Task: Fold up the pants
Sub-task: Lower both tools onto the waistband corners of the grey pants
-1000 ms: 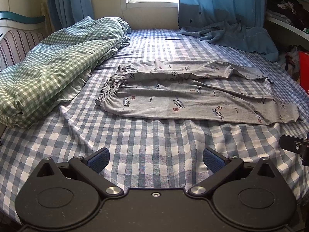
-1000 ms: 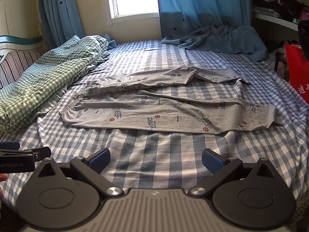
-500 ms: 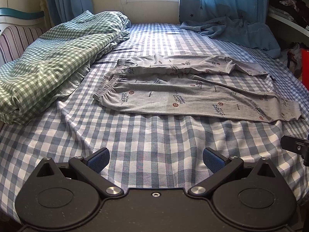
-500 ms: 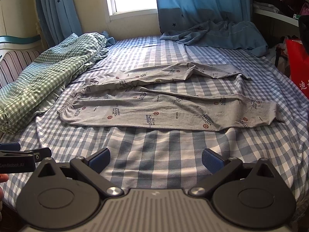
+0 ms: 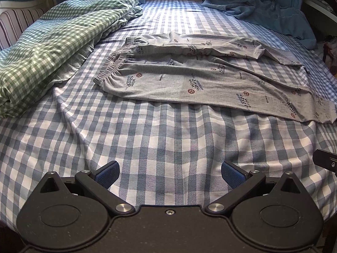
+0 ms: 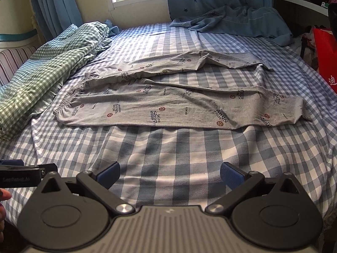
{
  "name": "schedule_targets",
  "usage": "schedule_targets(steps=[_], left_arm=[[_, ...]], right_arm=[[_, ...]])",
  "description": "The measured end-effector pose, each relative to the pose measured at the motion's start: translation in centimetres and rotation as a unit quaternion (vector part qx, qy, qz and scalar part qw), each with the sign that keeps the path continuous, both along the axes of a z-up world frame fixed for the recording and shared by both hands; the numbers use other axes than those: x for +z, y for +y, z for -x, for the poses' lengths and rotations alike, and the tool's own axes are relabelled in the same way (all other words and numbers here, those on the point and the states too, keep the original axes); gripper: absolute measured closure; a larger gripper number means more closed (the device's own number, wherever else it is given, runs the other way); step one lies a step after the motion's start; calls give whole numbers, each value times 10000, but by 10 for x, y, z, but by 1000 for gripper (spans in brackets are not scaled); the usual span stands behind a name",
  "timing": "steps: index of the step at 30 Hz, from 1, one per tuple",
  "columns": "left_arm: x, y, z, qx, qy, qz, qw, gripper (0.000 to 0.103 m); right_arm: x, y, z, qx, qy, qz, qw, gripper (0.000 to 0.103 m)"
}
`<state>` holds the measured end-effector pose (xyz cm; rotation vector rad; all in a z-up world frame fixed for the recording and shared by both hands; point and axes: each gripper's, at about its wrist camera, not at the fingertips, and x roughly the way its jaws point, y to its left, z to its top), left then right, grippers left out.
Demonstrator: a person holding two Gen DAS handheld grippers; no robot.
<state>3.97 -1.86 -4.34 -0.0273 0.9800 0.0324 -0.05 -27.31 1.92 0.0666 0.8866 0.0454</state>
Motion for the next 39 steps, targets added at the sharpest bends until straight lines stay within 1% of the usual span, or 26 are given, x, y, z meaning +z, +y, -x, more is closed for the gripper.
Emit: schedule_targets(steps=[6,10,14,18,22,26,29,32,33,35,37,39], left_arm=[[-9,-15,-28,155,326,3,9993,1],[-12,-25,-52,303,473,-13,9984,1],[-12,-35,-83,554,564,-85,9968,1],[-7,-40,-115,731,575,-119,9956,1],[7,-31,-155,789,385,-147,9960,1],[26,0,-214,661,-15,-300,9974,1],[37,29,-267,419,-316,-481,9975,1],[42,61,-327,125,-541,-707,9960,1],[42,70,-346,27,-604,-761,9953,1],[38,89,-390,-246,-673,-875,9936,1],[29,102,-428,-522,-609,-1000,9918,1],[12,116,-466,-877,-464,-1143,9885,1]], right_arm=[[-7,-16,-27,156,257,18,9995,0],[-10,-28,-56,378,380,48,9986,0],[-13,-39,-89,610,430,-95,9972,0],[-12,-49,-126,906,458,-217,9946,0],[0,-53,-173,1385,247,-139,9900,0],[17,-55,-232,1860,-89,39,9825,0],[31,-61,-282,2028,-362,-59,9785,0],[38,-62,-342,2211,-436,-113,9742,0],[36,-61,-361,2312,-442,-148,9718,0],[28,-55,-400,2451,-312,-139,9689,0],[15,-42,-432,2660,-195,-22,9638,0],[-1,-25,-460,2967,-49,183,9548,0]])
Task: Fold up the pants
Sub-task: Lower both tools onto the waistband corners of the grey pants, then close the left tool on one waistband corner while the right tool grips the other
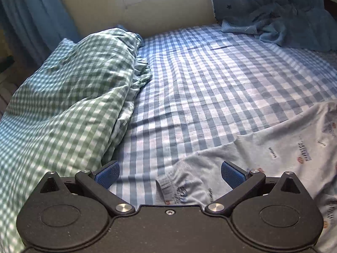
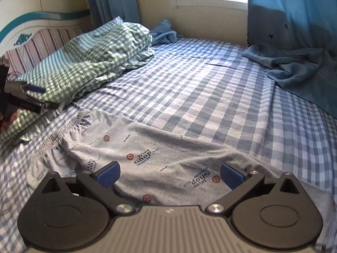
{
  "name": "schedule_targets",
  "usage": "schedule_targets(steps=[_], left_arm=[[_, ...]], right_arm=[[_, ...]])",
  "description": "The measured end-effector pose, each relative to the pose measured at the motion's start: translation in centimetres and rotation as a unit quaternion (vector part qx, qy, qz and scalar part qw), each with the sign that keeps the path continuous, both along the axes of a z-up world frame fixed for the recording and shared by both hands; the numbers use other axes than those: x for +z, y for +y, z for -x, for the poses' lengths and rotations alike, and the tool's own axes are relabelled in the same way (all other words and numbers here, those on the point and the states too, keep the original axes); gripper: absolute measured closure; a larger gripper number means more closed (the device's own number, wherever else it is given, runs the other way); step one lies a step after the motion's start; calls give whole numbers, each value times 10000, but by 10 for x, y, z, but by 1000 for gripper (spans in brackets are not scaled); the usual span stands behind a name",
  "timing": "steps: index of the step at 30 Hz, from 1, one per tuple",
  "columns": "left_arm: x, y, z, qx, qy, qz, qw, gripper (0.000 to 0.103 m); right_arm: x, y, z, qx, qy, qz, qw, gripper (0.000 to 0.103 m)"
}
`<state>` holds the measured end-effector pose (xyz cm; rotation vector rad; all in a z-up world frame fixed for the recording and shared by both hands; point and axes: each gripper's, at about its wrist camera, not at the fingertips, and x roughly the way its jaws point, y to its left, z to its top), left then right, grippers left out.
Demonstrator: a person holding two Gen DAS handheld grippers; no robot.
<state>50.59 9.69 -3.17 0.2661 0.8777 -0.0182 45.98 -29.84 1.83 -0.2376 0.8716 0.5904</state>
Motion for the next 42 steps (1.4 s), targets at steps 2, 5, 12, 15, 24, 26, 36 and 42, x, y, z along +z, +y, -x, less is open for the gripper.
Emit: schedule_targets(steps=[2,5,12,15,24,26,36,42], left_arm=[[-17,9,-32,-285,231,-68,9993,1],[-47,19,-63,-650,592,-15,9961,1],[-83,36,-85,-1228,1066,382,9859,12],[-94,40,-91,-1301,1361,581,9804,24],[-99,41,-88,-1131,1671,1166,9725,102],[-92,39,-85,-1058,1552,1090,9761,103],[-45,51,-106,-417,617,798,9940,103],[-86,44,-123,-284,1040,686,9918,102]], right_arm=[[-17,17,-25,259,98,189,9994,0],[-42,42,-60,402,195,445,9980,0],[-89,71,-126,552,882,219,9943,16],[-98,82,-134,858,963,395,9909,20],[-104,105,-122,1322,909,925,9827,82],[-101,107,-118,1366,834,1035,9817,95],[-58,109,-147,763,7,962,9924,103],[-90,111,-178,437,433,984,9933,103]])
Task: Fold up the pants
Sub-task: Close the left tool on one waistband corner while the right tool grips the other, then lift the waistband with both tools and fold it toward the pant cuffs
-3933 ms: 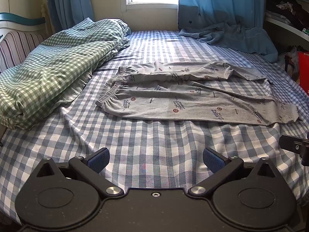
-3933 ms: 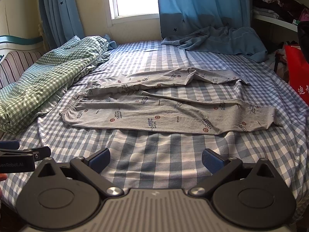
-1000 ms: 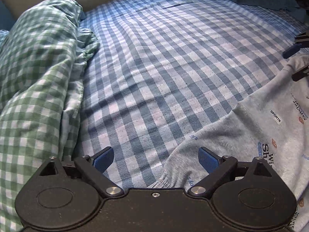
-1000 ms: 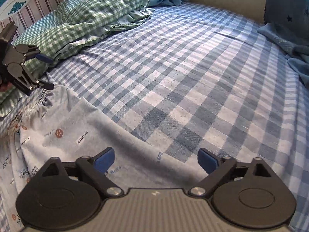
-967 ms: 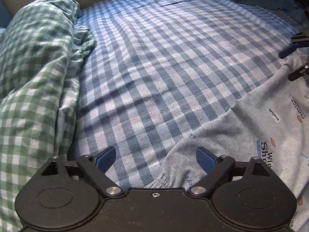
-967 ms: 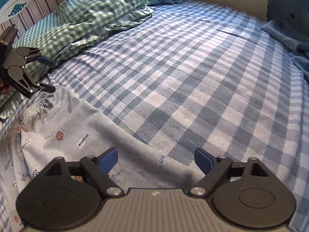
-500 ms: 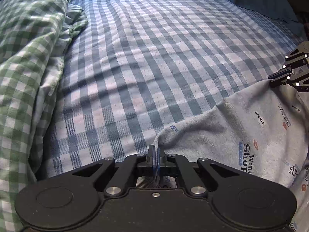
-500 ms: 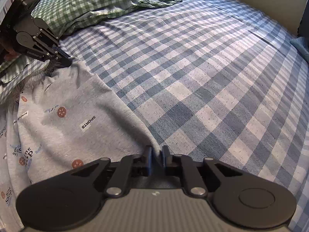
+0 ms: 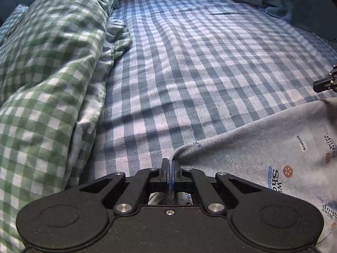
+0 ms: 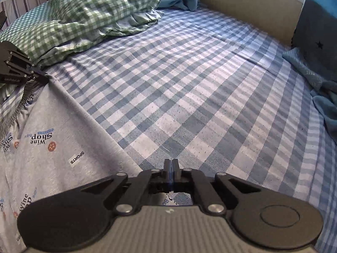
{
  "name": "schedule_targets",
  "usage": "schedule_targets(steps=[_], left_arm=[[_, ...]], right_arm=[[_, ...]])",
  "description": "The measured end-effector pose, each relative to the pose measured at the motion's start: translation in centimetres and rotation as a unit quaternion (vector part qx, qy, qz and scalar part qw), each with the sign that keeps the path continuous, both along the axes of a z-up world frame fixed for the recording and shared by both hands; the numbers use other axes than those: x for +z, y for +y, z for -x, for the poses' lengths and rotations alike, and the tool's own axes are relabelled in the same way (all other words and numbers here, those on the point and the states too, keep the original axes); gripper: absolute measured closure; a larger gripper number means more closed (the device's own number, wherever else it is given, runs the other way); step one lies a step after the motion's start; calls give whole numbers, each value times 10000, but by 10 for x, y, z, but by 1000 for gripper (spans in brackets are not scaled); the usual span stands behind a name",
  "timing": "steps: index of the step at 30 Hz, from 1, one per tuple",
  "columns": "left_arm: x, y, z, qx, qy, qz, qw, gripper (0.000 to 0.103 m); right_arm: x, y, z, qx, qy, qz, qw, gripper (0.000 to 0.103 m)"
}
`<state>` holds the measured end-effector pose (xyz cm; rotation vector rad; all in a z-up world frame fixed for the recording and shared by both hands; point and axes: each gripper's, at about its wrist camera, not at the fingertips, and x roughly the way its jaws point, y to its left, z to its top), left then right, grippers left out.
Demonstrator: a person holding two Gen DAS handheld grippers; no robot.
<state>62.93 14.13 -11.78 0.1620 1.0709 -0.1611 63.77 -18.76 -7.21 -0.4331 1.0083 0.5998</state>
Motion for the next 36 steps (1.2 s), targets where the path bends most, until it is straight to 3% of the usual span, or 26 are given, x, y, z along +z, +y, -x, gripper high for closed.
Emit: schedule_targets(steps=[3,4,5,6,7,8,11,13,15,16,17,18,19,20,26,31,36], left_arm=[[-3,9,0,120,59,271,9995,92],[-1,12,1,119,34,324,9994,80],[1,14,2,93,13,380,9992,67],[3,16,2,62,-4,432,9990,60],[5,17,3,13,-56,485,9988,50],[8,17,3,-20,-111,498,9987,43],[7,14,-1,-87,-94,467,9988,34],[2,10,-6,-161,16,351,9993,36],[-6,5,-10,-294,216,206,9991,52],[-9,4,-11,-342,323,197,9987,81],[-11,4,-12,-321,370,203,9986,98],[-10,4,-11,-254,357,224,9988,98],[-7,4,-10,-171,310,252,9991,101],[-3,4,-7,-124,250,263,9993,101],[42,-5,35,-419,-559,2,9976,102],[83,-19,100,-964,-1305,-409,9859,102],[102,-22,176,-1424,-1727,-463,9735,102]], right_arm=[[-3,-8,2,-1,72,-158,9998,98],[-1,-12,3,13,103,-274,9996,91],[2,-16,4,23,150,-385,9991,78],[4,-19,4,33,227,-499,9985,70],[6,-22,4,50,307,-571,9979,52],[6,-23,4,71,372,-610,9974,44],[4,-24,5,11,426,-571,9975,41],[-1,-24,6,-59,533,-556,9970,37],[-10,-24,8,-95,687,-425,9967,37],[-14,-23,10,-84,721,-343,9968,40],[-16,-23,13,-81,663,-230,9975,57],[-15,-22,17,-95,579,-151,9982,67],[-14,-22,19,-144,560,-156,9982,91],[-10,-23,22,-218,555,-197,9980,97],[29,-24,70,-372,-207,-303,9986,101],[73,-28,142,-372,-599,-489,9963,101],[105,-29,227,-326,-868,-487,9945,101]])
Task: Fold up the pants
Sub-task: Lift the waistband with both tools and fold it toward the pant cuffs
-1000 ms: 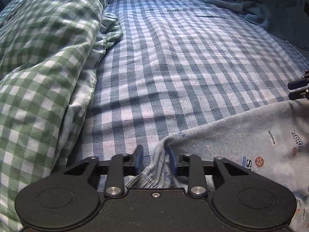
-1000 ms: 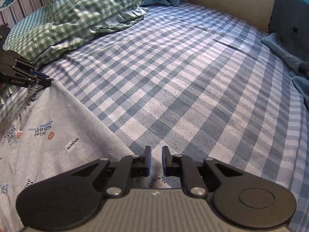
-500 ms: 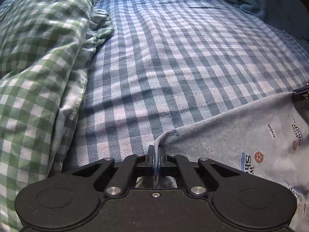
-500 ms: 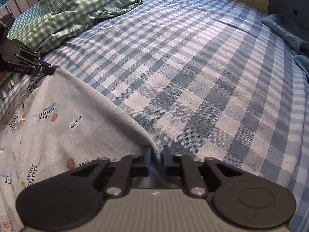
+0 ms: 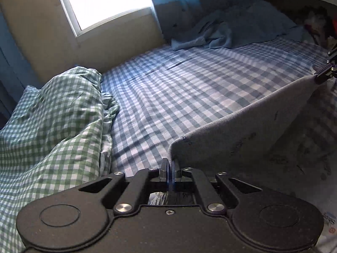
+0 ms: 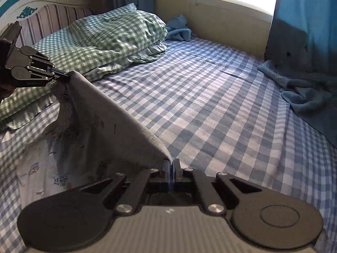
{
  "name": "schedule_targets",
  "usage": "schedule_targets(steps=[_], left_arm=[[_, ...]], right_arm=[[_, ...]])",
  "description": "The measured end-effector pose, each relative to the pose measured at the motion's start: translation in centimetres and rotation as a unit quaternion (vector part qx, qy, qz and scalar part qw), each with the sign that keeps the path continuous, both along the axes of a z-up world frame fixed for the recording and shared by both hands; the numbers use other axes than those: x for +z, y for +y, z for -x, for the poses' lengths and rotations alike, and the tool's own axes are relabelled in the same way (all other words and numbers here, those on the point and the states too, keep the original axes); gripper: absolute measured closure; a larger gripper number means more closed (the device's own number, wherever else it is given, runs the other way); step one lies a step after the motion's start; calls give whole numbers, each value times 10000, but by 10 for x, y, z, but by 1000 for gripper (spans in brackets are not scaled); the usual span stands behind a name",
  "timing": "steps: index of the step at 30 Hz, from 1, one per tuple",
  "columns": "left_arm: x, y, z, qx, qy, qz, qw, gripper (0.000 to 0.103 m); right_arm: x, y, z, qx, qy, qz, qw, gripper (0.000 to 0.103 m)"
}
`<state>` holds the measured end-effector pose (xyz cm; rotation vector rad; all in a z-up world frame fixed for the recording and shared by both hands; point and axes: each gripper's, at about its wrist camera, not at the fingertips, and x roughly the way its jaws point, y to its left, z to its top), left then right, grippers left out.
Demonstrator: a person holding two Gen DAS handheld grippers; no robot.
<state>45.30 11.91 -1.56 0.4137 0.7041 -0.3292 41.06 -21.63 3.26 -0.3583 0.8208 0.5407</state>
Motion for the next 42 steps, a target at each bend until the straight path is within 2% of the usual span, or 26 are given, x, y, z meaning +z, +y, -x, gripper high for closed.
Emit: schedule_targets(steps=[5,8,12,17,21,25,29,32,37,40,41,42], left_arm=[[-9,-1,71,-443,-27,-274,9986,102],[-28,-1,107,-661,83,-526,9964,102],[-61,-2,137,-903,262,-891,9916,102],[-86,-1,152,-978,275,-1172,9879,102],[-84,-2,164,-1219,82,-1370,9830,102],[-95,-5,171,-1416,144,-1582,9771,102],[-112,-8,176,-1352,391,-1639,9764,101],[-116,-6,179,-1190,564,-1518,9796,100],[-115,-3,186,-872,755,-1368,9839,100],[-114,-3,189,-594,1096,-1121,9858,80],[-111,-3,190,-414,1186,-968,9873,69],[-108,-4,192,-220,1250,-814,9886,62]], right_arm=[[2,0,79,-38,9,61,10000,101],[-13,2,118,-161,251,-41,9995,101],[-42,8,150,-273,509,28,9983,101],[-69,20,166,-205,555,300,9978,101],[-64,23,181,-69,351,482,9982,102],[-63,27,200,95,226,690,9973,102],[-84,37,218,180,370,879,9953,102],[-100,45,230,263,418,1058,9932,102],[-110,40,241,124,450,987,9940,102],[-112,38,244,71,478,964,9942,101],[-115,38,244,33,549,998,9935,96],[-118,38,247,-2,601,996,9932,93]])
